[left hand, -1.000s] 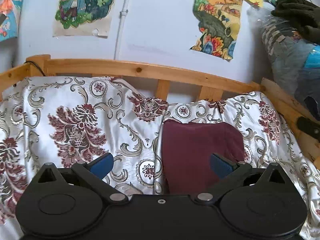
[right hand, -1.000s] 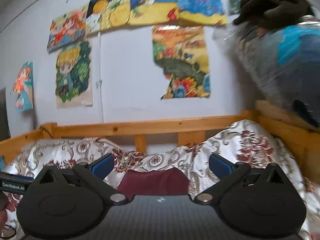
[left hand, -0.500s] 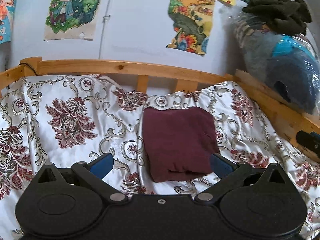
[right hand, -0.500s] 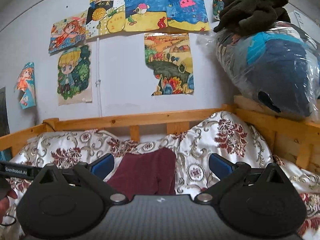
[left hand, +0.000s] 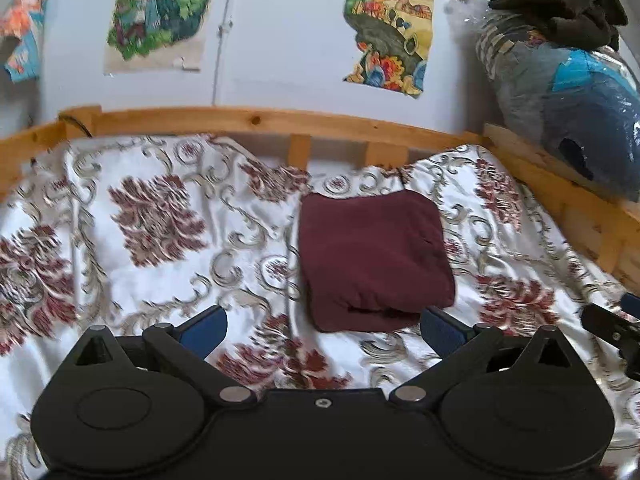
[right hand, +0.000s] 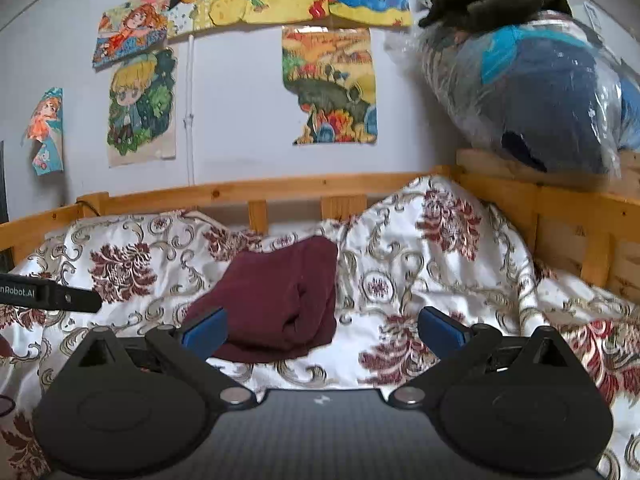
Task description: Fold small clothes
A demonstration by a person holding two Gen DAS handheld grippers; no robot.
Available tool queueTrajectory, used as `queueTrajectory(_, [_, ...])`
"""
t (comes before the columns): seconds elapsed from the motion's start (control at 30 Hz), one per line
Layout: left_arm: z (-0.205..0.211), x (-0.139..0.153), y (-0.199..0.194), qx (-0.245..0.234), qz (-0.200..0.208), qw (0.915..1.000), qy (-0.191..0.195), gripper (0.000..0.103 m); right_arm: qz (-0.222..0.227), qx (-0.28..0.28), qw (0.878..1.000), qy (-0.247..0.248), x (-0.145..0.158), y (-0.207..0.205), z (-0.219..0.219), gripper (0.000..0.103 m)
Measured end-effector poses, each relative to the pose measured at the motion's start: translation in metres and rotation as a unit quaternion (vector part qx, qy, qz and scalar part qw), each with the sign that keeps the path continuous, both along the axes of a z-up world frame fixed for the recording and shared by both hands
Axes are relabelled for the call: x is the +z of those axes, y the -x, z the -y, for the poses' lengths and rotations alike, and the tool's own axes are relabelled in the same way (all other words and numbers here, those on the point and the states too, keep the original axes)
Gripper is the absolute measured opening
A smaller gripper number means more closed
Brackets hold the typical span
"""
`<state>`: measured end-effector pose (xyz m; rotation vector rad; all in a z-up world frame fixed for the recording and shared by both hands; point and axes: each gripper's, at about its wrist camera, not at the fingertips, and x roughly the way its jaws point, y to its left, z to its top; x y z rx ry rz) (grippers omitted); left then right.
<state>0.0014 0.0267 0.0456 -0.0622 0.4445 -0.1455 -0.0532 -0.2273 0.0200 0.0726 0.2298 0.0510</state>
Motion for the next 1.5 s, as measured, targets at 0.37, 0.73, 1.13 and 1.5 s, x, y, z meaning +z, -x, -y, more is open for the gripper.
queueTrajectory(0.37, [0.015,-0.011,0.018,-0.009,0.000,0.9989,-0.047,0.102,-0.010,0.003,1.000,-0.016,-0.008,0.004,-0.001,0.103])
queueTrajectory(0.73, [0.018,-0.012,0.018,-0.011,-0.003,0.9989,-0.046,0.102,-0.011,0.000,1.000,-0.019,-0.009,0.005,-0.001,0.103])
queueTrajectory(1.13, [0.019,-0.013,0.018,-0.018,-0.008,0.9989,-0.042,0.102,-0.015,-0.001,1.000,-0.021,-0.012,0.003,-0.002,0.103])
queueTrajectory(1.5, [0.018,-0.013,0.017,-0.012,-0.015,0.9992,-0.036,0.102,-0.016,-0.001,1.000,-0.022,-0.012,0.003,-0.001,0.103])
